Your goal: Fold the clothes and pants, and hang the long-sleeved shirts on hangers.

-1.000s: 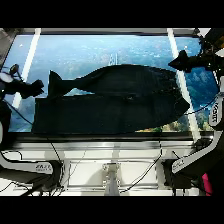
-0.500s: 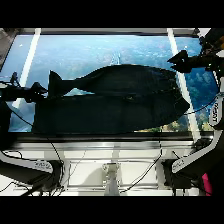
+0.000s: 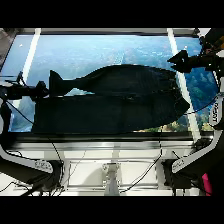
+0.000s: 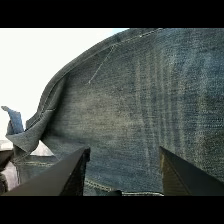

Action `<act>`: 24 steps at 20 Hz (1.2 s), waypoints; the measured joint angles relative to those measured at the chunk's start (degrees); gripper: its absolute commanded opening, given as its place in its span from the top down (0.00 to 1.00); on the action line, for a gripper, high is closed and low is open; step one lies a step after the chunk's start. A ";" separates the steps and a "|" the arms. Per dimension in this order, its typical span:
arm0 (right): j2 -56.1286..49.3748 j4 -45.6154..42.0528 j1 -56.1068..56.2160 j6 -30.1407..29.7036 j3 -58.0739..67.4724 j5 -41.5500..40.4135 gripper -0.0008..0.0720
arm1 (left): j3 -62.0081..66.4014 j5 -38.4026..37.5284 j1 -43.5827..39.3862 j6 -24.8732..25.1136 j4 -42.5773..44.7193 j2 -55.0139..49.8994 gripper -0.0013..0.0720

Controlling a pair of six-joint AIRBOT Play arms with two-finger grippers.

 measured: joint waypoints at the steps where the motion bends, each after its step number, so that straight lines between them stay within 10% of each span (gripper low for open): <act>1: 0.00 -0.50 -0.04 0.00 0.00 -0.11 0.35 | 1.81 0.50 0.00 0.02 -0.07 0.28 0.97; 14: 0.00 -7.67 -0.04 0.13 0.00 0.00 0.44 | 20.90 8.50 -0.37 -12.26 24.02 -0.42 0.93; 17: 0.00 -7.82 -0.04 0.20 0.00 0.02 0.42 | 21.24 4.37 -0.42 -12.92 26.97 -1.88 0.49; 24: 0.00 -7.96 -0.11 0.20 0.11 -1.36 0.43 | 21.46 -1.53 -0.31 -13.22 31.23 -1.25 0.50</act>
